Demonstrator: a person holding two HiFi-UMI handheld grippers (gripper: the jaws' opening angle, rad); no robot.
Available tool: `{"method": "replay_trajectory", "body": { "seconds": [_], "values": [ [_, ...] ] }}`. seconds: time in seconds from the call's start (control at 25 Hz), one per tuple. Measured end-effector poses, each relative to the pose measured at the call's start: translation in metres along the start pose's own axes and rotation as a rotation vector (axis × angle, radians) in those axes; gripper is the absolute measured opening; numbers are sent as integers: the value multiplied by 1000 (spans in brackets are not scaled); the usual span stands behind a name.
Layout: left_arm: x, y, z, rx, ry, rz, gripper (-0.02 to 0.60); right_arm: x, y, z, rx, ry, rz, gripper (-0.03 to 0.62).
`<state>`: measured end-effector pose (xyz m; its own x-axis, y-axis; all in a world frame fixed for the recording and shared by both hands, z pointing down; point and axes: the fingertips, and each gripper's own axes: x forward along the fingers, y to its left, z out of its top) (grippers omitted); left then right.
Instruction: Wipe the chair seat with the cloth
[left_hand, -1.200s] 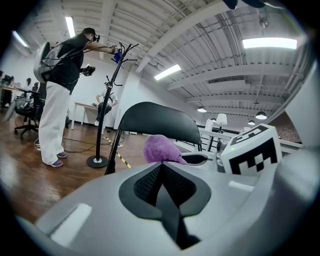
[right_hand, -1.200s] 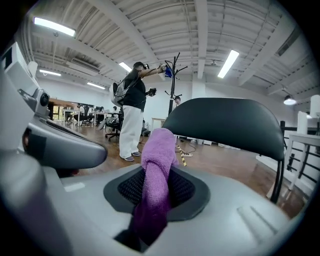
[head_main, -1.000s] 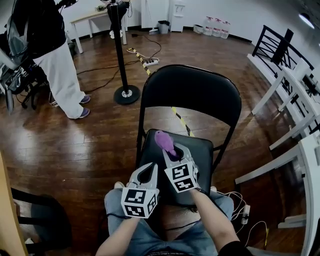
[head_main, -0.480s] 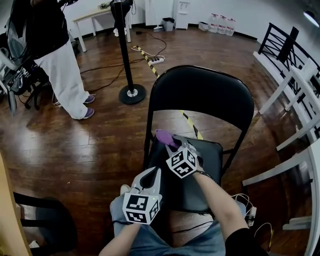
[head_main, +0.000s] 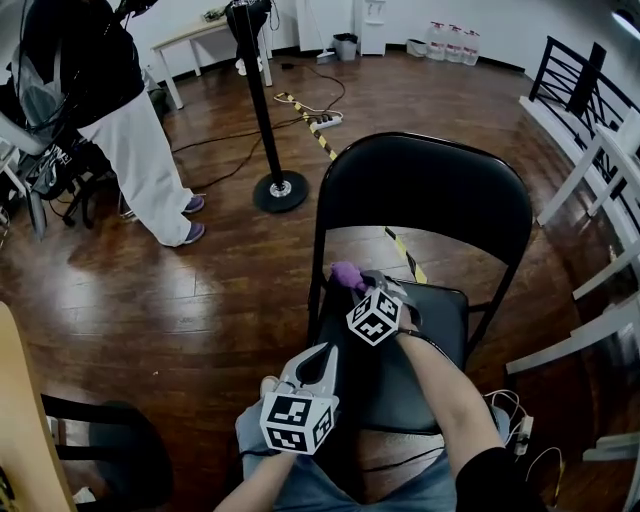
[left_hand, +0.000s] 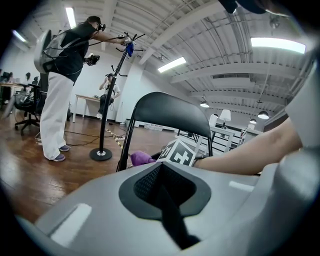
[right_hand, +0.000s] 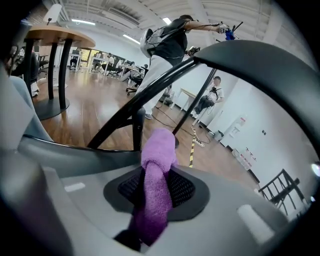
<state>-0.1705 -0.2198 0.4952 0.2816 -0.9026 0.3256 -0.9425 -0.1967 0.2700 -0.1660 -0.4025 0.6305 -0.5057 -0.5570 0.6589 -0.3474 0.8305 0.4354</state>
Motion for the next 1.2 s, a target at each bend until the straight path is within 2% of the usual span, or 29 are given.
{"method": "replay_trajectory", "body": {
  "seconds": [0.36, 0.52, 1.2],
  "values": [
    [-6, 6, 2, -2, -1, 17, 3, -7, 24, 0, -6, 12, 35, 91],
    [-12, -1, 6, -1, -19, 16, 4, -28, 47, -4, -28, 3, 63, 91],
    [-47, -23, -2, 22, -47, 28, 4, -124, 163, -26, 22, -67, 145, 91]
  ]
}}
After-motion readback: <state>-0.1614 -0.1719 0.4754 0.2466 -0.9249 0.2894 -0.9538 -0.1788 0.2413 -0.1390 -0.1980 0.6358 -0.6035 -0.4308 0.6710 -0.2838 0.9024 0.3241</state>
